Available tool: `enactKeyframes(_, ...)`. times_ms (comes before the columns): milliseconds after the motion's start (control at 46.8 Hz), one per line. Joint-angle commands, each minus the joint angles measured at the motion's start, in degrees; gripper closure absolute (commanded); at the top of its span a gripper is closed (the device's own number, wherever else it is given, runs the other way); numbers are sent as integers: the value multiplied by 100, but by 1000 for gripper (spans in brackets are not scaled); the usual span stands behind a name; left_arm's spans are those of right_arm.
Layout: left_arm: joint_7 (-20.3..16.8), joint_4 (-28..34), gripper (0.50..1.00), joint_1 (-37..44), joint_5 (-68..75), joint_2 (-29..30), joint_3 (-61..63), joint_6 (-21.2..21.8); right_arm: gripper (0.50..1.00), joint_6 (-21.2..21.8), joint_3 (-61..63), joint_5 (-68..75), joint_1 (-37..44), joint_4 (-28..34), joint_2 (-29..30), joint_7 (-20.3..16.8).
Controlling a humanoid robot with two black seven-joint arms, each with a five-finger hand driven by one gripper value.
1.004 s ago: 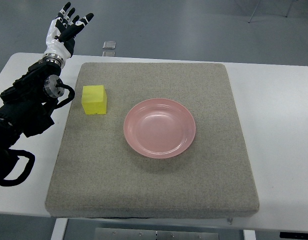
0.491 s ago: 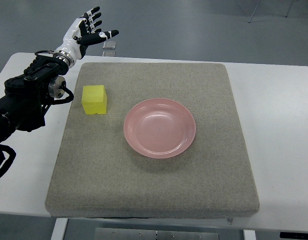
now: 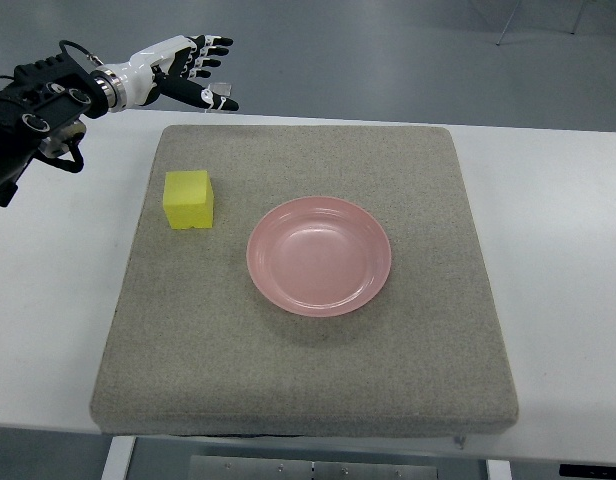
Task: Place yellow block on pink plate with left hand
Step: 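Swing the left hand over the yellow cube, fingers pointing down, then close the left hand's fingers around the yellow cube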
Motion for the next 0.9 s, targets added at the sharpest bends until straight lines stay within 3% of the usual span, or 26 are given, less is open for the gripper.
enactKeyframes(0,-11,19,519,-221,292,89,345,-497,576,7,0,0,3,-1,0,3)
enactKeyframes(64,-11,10,521,-266,774,194,398,-691,576,-2,0,0,3,-1,0,3)
enactKeyframes(214,-99,1,523,-319,2348,300,337,-700,576,7,0,0,-6,-1,0,3)
enactKeyframes(342,-476,-95,523,-476,3008,432,363,-718,576,-2,0,0,3,-1,0,3)
enactKeyframes(470,-810,-464,525,-784,3711,590,363,-718,576,-2,0,0,3,-1,0,2)
enactKeyframes(577,-1004,-1149,525,-1030,4001,897,363,-727,576,-2,0,0,3,-1,0,3)
enactKeyframes(705,-1013,-1861,559,-1189,4634,1214,354,-639,576,7,0,0,3,8,0,-6)
enactKeyframes(876,-1013,-1985,557,-1101,4802,1223,363,-384,576,-2,0,0,3,8,0,3)
